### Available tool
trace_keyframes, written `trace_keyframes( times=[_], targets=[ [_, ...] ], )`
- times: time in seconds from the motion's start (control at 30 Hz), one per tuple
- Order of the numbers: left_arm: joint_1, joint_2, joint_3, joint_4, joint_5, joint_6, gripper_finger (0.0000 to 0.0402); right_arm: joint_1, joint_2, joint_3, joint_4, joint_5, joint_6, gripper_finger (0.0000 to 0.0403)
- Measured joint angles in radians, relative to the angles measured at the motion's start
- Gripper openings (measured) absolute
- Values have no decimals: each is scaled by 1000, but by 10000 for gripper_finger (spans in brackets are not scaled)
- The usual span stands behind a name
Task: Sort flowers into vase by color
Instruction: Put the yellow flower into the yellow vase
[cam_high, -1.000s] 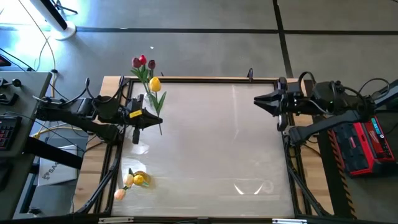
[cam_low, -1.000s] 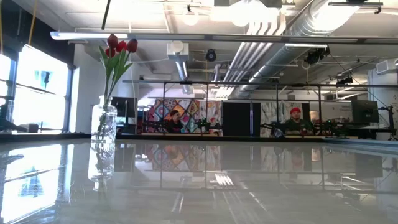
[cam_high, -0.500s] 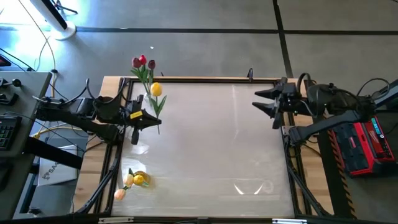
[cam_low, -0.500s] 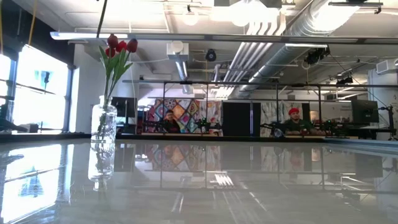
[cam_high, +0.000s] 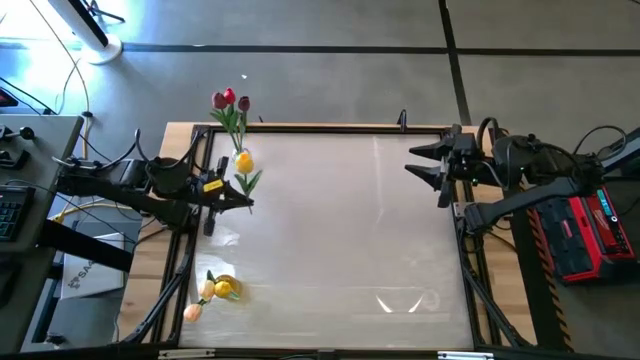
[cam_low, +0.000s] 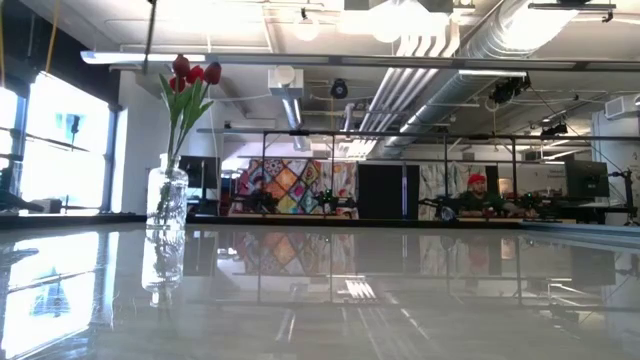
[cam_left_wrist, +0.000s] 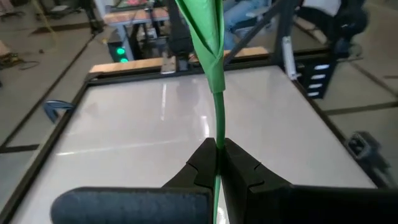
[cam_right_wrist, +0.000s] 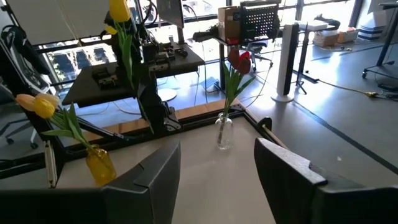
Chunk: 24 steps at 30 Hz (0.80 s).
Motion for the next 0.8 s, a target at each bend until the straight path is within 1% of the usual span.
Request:
trace_keyframes(
  times=[0.13, 0.37, 0.5, 0.57, 0.7, 0.8],
  targets=[
    [-7, -60, -30, -9, 52, -27, 0, 0, 0, 0, 0, 0, 0, 195],
    [-63, -176, -33, -138, 43, -58, 0, 0, 0, 0, 0, 0, 0, 195],
    [-109, -223, -37, -160, 43, -95, 0, 0, 0, 0, 0, 0, 0, 195],
    [-142, -246, -59, -156, 46, -101, 0, 0, 0, 0, 0, 0, 0, 195],
    [-208, -284, -130, -153, 64, -46, 0, 0, 0, 0, 0, 0, 0, 195],
    [-253, -288, -180, -140, 75, -72, 0, 0, 0, 0, 0, 0, 0, 195]
  ],
)
